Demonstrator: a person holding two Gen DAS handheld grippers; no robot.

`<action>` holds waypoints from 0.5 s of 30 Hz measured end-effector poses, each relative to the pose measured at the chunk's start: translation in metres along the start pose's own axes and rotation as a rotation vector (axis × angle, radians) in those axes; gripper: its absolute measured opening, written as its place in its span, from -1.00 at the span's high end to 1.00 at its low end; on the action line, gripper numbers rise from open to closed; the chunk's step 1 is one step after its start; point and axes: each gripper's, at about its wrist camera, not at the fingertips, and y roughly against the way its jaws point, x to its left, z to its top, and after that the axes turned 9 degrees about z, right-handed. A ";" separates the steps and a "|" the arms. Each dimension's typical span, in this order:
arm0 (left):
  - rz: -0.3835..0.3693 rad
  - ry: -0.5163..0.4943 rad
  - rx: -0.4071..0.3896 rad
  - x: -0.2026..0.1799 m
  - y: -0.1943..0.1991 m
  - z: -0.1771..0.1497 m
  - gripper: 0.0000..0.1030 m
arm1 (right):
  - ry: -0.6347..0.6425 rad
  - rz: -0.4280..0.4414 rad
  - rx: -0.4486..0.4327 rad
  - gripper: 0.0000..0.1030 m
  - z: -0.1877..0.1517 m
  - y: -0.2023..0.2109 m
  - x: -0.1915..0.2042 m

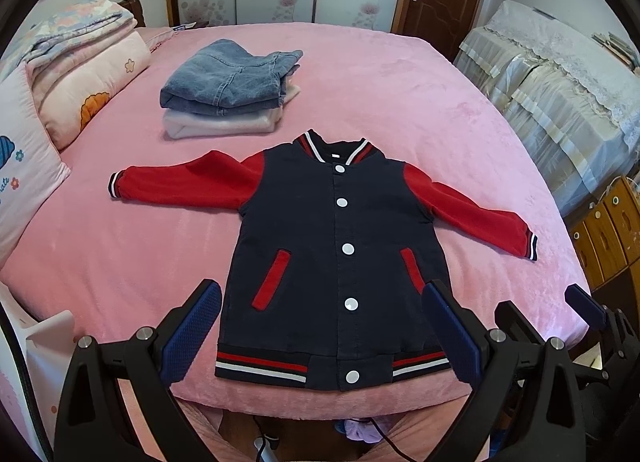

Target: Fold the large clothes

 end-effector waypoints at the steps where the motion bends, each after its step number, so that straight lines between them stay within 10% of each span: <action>1: 0.000 -0.005 0.002 -0.001 0.000 0.001 -0.93 | 0.000 0.000 0.002 -0.93 0.000 0.000 0.000; 15: 0.008 0.004 0.028 -0.003 -0.006 0.003 -0.77 | -0.005 0.006 0.008 -0.93 -0.002 -0.005 -0.004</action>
